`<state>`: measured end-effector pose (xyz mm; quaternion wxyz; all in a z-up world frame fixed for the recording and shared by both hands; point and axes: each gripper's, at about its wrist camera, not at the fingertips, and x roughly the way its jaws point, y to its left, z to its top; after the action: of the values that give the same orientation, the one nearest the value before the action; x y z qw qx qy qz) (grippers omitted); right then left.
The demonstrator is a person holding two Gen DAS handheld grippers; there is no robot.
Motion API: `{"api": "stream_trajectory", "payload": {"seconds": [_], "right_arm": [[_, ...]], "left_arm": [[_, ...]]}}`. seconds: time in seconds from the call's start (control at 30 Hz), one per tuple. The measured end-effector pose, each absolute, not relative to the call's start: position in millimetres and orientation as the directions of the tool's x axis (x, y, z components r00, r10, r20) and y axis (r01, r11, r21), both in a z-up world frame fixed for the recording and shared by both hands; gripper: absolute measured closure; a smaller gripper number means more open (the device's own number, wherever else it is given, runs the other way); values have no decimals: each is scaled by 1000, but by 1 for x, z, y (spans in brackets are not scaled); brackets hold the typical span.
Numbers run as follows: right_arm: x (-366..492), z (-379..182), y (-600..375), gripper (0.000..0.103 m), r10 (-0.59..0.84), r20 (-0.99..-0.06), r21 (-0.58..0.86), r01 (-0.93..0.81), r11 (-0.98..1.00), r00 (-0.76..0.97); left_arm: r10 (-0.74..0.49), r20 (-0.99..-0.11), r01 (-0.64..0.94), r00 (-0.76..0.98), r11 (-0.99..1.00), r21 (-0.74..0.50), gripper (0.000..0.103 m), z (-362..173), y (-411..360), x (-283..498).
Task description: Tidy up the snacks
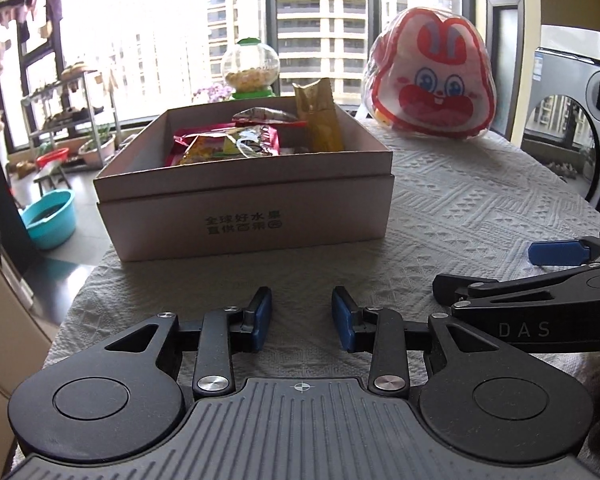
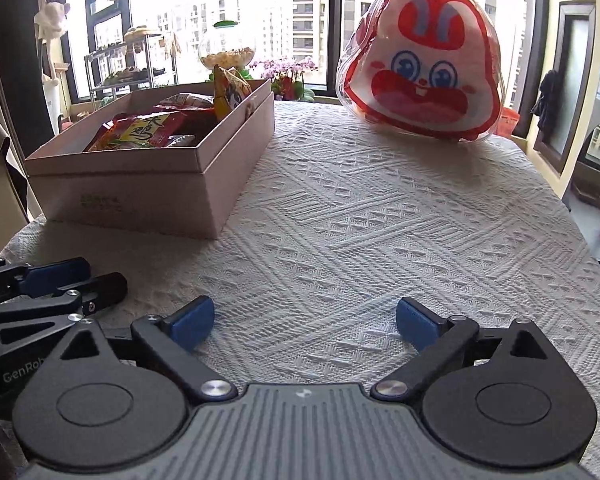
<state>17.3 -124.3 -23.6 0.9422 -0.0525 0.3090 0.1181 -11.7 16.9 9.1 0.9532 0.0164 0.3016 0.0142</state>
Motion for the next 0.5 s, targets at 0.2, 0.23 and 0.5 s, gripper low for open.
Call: {"api": "stream_trajectory", "payload": {"seconds": [0.2, 0.23, 0.5], "right_arm": [[17, -24, -123, 3, 178, -591, -30, -242, 970, 787], [17, -24, -123, 3, 180, -591, -28, -243, 970, 786], [17, -25, -123, 3, 181, -592, -28, -244, 969, 786]], "left_arm": [[8, -575, -17, 818, 1000, -9, 65, 9, 20, -12], [8, -575, -16, 818, 1000, -9, 65, 9, 21, -11], [4, -576, -16, 818, 1000, -16, 65, 9, 23, -11]]}}
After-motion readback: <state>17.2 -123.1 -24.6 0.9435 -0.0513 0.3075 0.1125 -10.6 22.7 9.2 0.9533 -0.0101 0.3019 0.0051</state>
